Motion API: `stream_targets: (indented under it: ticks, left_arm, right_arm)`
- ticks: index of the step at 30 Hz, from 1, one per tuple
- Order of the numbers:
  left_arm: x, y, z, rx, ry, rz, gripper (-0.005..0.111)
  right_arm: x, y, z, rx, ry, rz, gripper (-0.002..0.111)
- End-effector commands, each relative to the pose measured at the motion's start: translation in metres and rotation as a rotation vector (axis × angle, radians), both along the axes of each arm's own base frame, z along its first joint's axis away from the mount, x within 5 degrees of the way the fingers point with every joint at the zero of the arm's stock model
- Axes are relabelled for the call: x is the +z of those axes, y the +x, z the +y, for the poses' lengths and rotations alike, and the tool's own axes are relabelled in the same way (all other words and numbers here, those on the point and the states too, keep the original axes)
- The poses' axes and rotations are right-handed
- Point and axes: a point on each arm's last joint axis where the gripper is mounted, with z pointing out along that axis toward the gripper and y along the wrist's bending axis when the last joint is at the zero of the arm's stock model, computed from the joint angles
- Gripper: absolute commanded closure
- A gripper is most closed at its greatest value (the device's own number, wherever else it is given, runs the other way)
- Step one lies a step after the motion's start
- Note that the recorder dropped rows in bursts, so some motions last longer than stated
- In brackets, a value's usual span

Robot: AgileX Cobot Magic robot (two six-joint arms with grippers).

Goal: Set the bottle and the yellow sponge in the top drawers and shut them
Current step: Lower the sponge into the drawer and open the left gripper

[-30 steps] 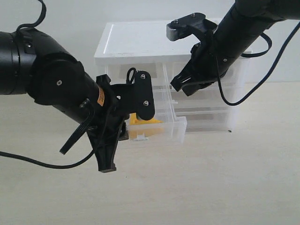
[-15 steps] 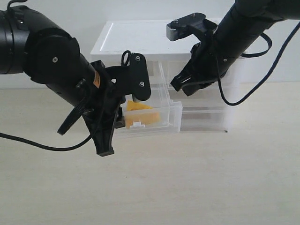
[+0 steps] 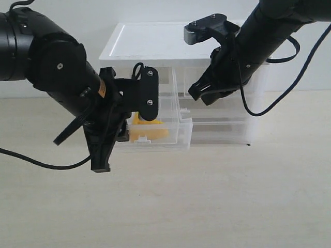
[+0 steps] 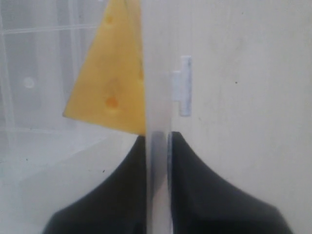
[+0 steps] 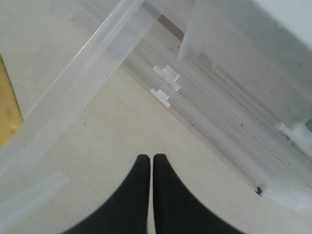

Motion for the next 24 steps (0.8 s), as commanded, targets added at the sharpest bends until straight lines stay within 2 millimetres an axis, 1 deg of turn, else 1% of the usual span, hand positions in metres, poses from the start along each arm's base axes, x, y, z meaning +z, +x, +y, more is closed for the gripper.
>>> stream_targets:
  ticks: [1,5,8,14,17,19,21,24]
  left_arm:
    - [0.022,-0.001,0.005,-0.090,0.032,-0.083,0.103]
    - [0.032,-0.005,0.006,-0.115,0.010,-0.104,0.103]
    - [0.033,-0.002,0.008,-0.110,0.006,-0.117,0.103]
    - [0.034,0.006,0.008,-0.027,-0.109,-0.133,0.103]
    - [0.035,0.007,0.003,-0.014,-0.168,-0.140,0.103]
    - [0.032,0.010,0.002,-0.024,-0.164,-0.155,0.103]
    - [0.026,0.014,0.002,-0.048,-0.107,-0.174,0.103]
    - [0.022,0.017,0.000,-0.049,-0.118,-0.181,0.103]
  right_arm:
    - [0.008,0.000,-0.003,-0.008,0.007,-0.028,0.108]
    - [0.008,0.000,-0.003,-0.008,0.007,-0.028,0.108]
    - [0.007,0.000,-0.003,-0.007,0.006,-0.027,0.108]
    - [0.007,0.000,-0.003,-0.007,0.006,-0.025,0.108]
    - [0.006,0.000,-0.004,-0.008,0.005,-0.024,0.108]
    - [0.006,0.000,-0.004,-0.008,0.005,-0.024,0.108]
    - [0.006,0.000,-0.004,-0.007,0.004,-0.021,0.108]
    - [0.006,0.000,-0.004,-0.007,0.004,-0.021,0.108]
